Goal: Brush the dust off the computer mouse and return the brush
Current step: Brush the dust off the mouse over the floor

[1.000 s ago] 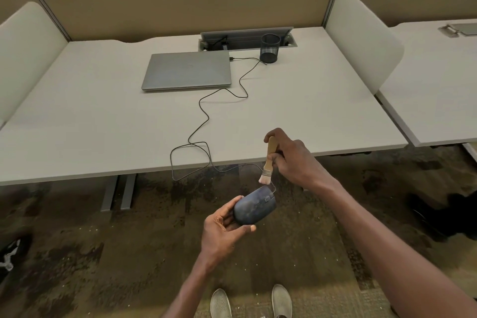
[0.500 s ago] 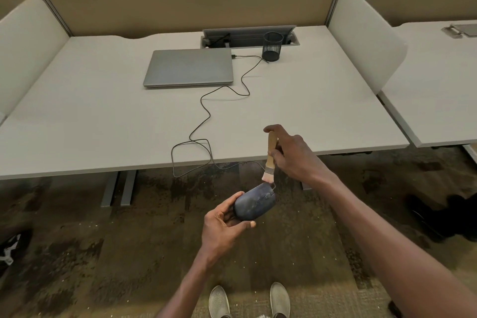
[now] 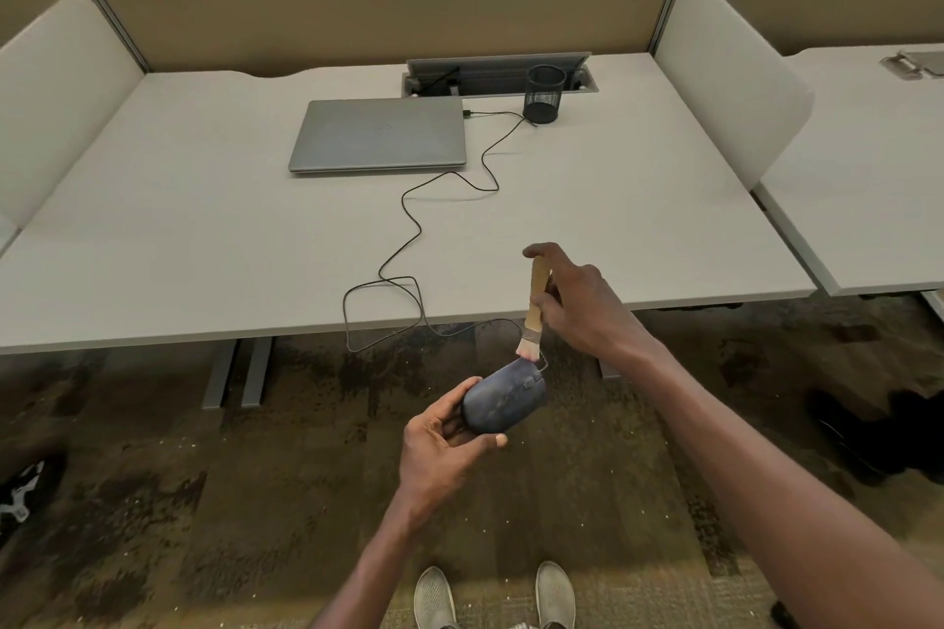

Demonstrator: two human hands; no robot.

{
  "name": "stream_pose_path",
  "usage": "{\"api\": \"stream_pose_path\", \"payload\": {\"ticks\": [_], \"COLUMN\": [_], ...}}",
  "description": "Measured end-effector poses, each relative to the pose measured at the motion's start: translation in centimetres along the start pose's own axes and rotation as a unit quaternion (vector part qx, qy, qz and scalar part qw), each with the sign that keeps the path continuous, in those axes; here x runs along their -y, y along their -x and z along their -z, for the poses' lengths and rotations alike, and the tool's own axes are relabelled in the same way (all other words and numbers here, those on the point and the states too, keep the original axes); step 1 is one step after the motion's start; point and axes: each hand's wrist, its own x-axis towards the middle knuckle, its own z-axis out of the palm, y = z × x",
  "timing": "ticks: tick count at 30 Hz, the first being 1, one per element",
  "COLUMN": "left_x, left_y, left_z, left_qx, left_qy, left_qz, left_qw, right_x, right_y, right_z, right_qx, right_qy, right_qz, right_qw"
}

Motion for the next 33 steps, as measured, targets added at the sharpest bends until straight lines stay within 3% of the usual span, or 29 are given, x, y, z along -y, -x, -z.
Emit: {"api": "stream_pose_path", "payload": {"ticks": [8,14,19,22,26,33], "left_x": [-0.4,-0.6,-0.8,-1.1,-1.4,-1.6], "left_y": [-0.4,-0.2,-0.3,-0.3,-0.2,-0.3], "left_z": [0.2,0.2,0.2,0.1,0.1,-0.1], "left_qx": [-0.011,-0.012,-0.012,-0.013,-0.017,-0.012], "left_qy": [0.025,0.046,0.058,0.062,0.067,0.074], "left_qz": [0.001,0.008,0.006,0.004,0.011,0.009], "left_qw": [1.0,0.999,0.998,0.998,0.998,0.997], "right_x": [-1.6,-2.8,-2.6,-2.4,-2.4,-2.1], "right_y": [1.5,2.1,2.4,2.5,3.1,3.0], "right_z": [0.2,0.2,0.2,0.3,0.5,1.0], "right_qx": [-0.042,-0.067,-0.104,-0.1,-0.088,-0.072], "right_qy": [-0.071,-0.012,-0.087,-0.102,-0.034,-0.067], "right_qz": [-0.037,-0.045,-0.043,-0.045,-0.036,-0.017], "right_qw": [0.996,0.997,0.99,0.989,0.995,0.995]}}
